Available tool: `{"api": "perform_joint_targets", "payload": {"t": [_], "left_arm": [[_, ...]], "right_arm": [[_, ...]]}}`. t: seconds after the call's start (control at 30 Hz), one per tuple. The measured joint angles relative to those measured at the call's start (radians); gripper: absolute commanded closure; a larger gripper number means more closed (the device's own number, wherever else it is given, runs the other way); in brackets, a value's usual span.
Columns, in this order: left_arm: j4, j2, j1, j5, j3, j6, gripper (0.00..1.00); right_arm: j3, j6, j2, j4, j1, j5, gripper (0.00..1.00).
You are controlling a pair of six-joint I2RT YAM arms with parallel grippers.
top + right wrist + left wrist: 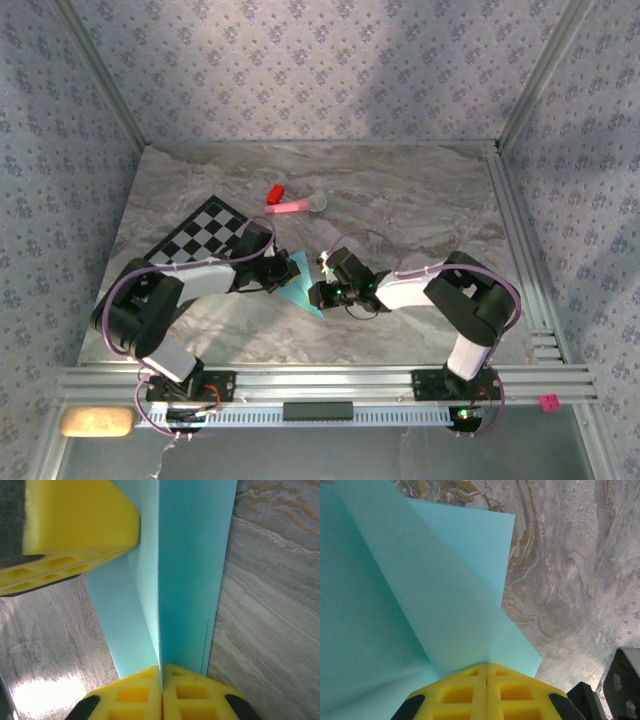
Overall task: Fold a paper plane with a square sheet of paper (pick it up from the middle)
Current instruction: Fourth fold the wing at the center of the table.
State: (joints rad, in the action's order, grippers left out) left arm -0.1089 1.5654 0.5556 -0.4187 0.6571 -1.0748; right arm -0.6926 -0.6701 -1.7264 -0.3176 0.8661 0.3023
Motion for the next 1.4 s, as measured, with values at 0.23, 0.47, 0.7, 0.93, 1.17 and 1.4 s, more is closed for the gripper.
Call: {"api": "perform_joint_targets", "payload": {"t": [0.23,0.47,0.7,0.93,1.17,1.4], "left_arm": [[0.001,0.014,0.0,0.014,0.0,0.0,0.93],[0.002,0.021,0.0,0.019,0.002,0.001,0.93],[0.006,0.039,0.0,0.023,0.002,0.007,0.93],[0.007,0.045,0.001,0.022,0.01,0.013,0.93],[0.006,0.048,0.002,0.022,0.019,0.02,0.93],[0.002,0.059,0.006,0.022,0.023,0.03,0.92]], "right_arm": [[-0.009,0.0,0.0,0.018,-0.004,0.01,0.88],[-0.015,-0.001,0.0,0.029,-0.005,0.019,0.85],[-0.015,-0.019,0.008,0.037,-0.011,0.029,0.82],[0.0,-0.053,0.018,0.03,-0.029,0.046,0.8],[0.017,-0.083,0.02,-0.006,-0.034,0.059,0.78],[0.016,-0.087,0.02,0.003,-0.035,0.058,0.86]]}}
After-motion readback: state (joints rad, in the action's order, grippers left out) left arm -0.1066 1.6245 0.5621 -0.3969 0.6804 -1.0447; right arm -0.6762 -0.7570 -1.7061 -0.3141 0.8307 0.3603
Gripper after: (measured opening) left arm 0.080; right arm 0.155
